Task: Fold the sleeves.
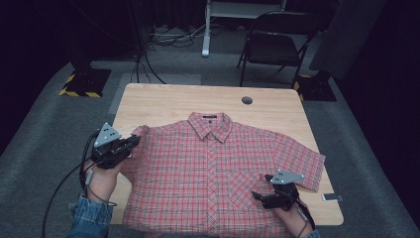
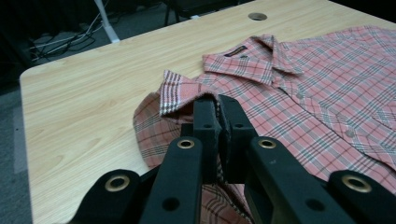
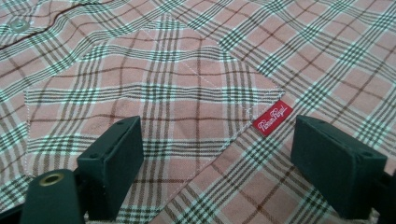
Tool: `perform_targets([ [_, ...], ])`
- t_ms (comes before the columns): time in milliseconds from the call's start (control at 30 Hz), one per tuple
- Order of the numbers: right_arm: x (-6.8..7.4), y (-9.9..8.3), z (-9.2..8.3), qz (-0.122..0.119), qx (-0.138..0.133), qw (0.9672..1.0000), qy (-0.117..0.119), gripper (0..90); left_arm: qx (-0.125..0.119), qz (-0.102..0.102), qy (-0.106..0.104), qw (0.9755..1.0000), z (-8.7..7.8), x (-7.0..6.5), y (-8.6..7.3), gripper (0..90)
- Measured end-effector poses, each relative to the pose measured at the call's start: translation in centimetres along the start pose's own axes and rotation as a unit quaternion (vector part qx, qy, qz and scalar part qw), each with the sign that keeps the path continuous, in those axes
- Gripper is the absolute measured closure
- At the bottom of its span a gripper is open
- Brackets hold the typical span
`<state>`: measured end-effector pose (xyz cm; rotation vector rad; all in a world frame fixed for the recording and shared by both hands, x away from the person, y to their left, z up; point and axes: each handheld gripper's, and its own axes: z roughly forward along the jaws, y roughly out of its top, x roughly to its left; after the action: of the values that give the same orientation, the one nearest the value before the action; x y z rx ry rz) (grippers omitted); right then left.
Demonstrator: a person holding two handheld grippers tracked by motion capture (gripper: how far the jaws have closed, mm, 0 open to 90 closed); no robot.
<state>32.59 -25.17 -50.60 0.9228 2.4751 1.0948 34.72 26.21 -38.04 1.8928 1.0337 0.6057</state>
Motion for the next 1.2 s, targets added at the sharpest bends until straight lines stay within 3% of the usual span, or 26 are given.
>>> perform_targets([
  [367, 0.0, 0.0, 0.0, -0.002, 0.000, 1.0000, 0.001, 17.0, 0.008, 0.016, -0.033, 0.9993, 2.4, -2.0, 0.8, 86.6],
  [400, 0.0, 0.0, 0.0, -0.002, 0.000, 1.0000, 0.001, 17.1, 0.009, 0.019, -0.060, 0.9980, 3.2, -2.6, 0.9, 86.3],
  [433, 0.0, 0.0, 0.0, -0.002, 0.000, 1.0000, 0.001, 17.1, 0.008, 0.019, -0.080, 0.9966, 3.6, -2.9, 1.0, 83.7],
  [500, 0.0, 0.0, 0.0, -0.003, 0.000, 1.0000, 0.001, 17.1, -0.004, 0.007, -0.099, 0.9950, 4.4, -3.6, 1.0, 63.7],
  [600, 0.0, 0.0, 0.0, -0.003, 0.000, 1.0000, 0.002, 17.0, -0.011, -0.006, -0.114, 0.9933, 4.8, -3.9, 1.0, 57.8],
  [733, 0.0, 0.0, 0.0, -0.003, 0.000, 1.0000, 0.002, 17.0, -0.014, -0.020, -0.116, 0.9930, 4.5, -3.5, 1.0, 54.1],
  [867, 0.0, 0.0, 0.0, -0.003, 0.000, 1.0000, 0.002, 17.0, -0.008, -0.032, -0.100, 0.9944, 4.2, -2.6, 0.4, 49.0],
  [1100, 0.0, 0.0, 0.0, -0.002, 0.000, 1.0000, 0.002, 16.9, -0.003, -0.026, -0.051, 0.9984, 3.3, -1.4, -0.6, 35.9],
  [1200, 0.0, 0.0, 0.0, -0.002, 0.000, 1.0000, 0.002, 16.8, -0.001, -0.025, -0.038, 0.9990, 2.9, -0.7, -1.1, 33.0],
])
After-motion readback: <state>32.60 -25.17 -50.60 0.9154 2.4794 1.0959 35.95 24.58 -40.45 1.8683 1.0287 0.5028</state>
